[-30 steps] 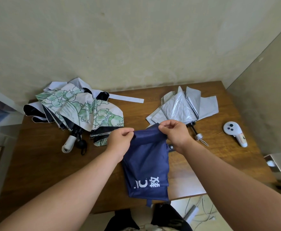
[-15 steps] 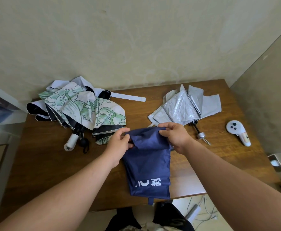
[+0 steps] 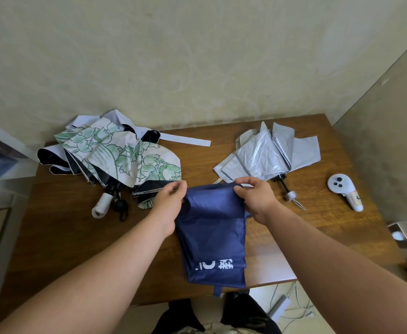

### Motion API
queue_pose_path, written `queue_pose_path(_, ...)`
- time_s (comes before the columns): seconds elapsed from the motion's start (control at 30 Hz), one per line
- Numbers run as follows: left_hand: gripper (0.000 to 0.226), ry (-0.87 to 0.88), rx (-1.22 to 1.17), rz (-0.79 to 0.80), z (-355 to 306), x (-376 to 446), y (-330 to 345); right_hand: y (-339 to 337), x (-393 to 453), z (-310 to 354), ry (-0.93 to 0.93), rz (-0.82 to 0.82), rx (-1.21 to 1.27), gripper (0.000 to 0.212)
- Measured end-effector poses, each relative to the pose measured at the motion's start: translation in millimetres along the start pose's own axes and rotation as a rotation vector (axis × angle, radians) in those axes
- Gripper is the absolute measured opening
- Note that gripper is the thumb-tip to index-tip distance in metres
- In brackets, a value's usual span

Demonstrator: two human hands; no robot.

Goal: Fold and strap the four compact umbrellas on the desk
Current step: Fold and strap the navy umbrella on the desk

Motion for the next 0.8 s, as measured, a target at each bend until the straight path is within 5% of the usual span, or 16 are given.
queue_pose_path(0.17, 0.057, 0.005, -0.051, 0.107, 2.2, -4.6, 5.6, 16.6, -7.1, 10.1, -0.031, 0.163, 0.104, 0.034)
queue_pose_path(0.33, 0.049, -0.036, -0.102, 0.011, 6.3, 3.8, -8.6, -9.4, 5.8, 5.9, -0.06, -0.021, -0.073, 0.022)
queue_pose_path(0.47, 0.041, -0.139, -0.29, 0.084, 17.7, 8.6, -7.5, -12.5, 7.8, 0.2, -0.033, -0.053, -0.031, 0.019)
queue_pose_path(0.6, 0.027, -0.1, -0.07, 0.057, 21.2, 8.9, -5.9, -7.5, 5.9, 1.7, -0.017, -0.028, 0.016, 0.021)
queue_pose_path(0.8, 0.039, 0.108, 0.175, 0.023, 3.8, 6.4, -7.5, -4.2, 6.0, 12.7, -0.093, 0.033, -0.111, 0.027)
Point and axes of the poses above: each hand's wrist, its own x-axis towards the middle knuckle, its own y-axis out of the palm, z = x × y, the point moved 9 cm from there along x, towards the middle knuckle, and after that the axes turned 10 degrees about -y, right-handed, at the moved point
